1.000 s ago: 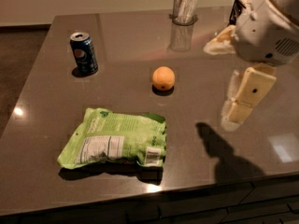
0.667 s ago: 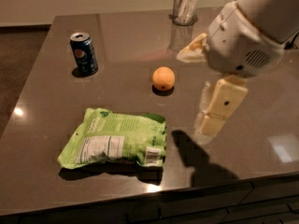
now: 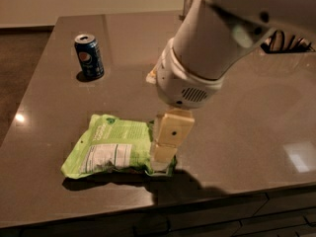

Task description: Move green rice chip bag near pepsi can

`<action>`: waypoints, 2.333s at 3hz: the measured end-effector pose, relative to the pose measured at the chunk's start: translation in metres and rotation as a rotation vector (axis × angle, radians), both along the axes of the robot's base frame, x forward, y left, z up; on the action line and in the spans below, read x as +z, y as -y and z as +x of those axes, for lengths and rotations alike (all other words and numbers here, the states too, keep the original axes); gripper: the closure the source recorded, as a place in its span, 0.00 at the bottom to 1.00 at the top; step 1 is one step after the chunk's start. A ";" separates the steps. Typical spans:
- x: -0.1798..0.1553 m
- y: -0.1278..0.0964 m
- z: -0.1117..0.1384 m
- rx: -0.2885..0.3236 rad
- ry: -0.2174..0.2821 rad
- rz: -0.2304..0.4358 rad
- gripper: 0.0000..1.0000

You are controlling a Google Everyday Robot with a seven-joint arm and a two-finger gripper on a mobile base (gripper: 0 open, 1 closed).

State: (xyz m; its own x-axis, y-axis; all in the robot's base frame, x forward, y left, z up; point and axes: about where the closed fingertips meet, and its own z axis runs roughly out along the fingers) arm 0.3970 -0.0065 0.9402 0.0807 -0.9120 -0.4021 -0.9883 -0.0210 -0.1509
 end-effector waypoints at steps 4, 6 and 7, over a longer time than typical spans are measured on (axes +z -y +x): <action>-0.092 -0.025 0.021 -0.042 -0.077 -0.182 0.18; -0.076 -0.030 0.024 -0.038 -0.098 -0.202 0.64; -0.051 -0.041 0.045 -0.057 -0.108 -0.179 0.88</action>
Offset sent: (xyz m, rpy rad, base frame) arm 0.0364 0.0291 -0.0918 -0.1640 0.0535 -0.0733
